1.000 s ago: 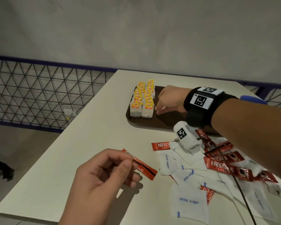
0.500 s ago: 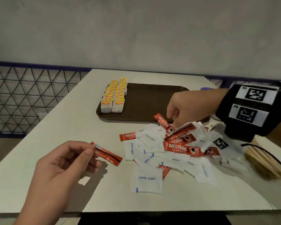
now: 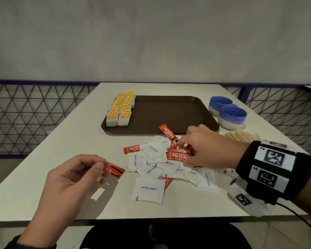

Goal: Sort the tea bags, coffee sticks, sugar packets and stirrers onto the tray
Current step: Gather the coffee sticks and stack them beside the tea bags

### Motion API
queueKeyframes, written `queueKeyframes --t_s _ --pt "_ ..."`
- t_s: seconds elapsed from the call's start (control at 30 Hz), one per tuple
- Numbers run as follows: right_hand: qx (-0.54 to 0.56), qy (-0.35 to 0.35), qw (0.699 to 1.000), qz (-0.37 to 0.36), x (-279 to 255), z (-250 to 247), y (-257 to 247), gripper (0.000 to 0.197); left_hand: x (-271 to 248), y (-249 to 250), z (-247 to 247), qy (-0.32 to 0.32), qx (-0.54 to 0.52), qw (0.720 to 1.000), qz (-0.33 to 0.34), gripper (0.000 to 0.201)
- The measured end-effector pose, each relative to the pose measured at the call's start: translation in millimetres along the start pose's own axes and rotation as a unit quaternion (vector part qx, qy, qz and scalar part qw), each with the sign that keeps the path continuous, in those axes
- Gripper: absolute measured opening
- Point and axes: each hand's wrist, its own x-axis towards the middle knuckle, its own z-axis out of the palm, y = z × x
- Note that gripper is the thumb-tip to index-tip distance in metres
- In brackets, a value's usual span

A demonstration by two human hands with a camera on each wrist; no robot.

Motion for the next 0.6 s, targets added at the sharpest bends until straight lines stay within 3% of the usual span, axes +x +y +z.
queueKeyframes --t_s 0.27,0.43,0.53,0.6 --pt "0.000 0.056 0.998 -0.001 0.6 0.8 -2.7 0.020 -14.3 9.0 43.8 -0.083 0.001 0.996 0.032 0.008" --pt "-0.021 0.153 0.987 -0.035 -28.7 -15.3 -15.4 0.010 -12.8 11.0 60.6 -0.127 -0.014 0.992 0.023 0.010" --pt "0.195 0.191 0.961 -0.037 -62.7 -10.6 -26.7 0.014 -10.2 13.0 60.4 -0.144 -0.039 0.989 0.005 0.016" --pt "0.423 0.136 0.895 -0.044 -77.9 9.1 -39.5 0.012 -11.4 12.7 59.5 -0.159 -0.048 0.986 -0.007 0.020"
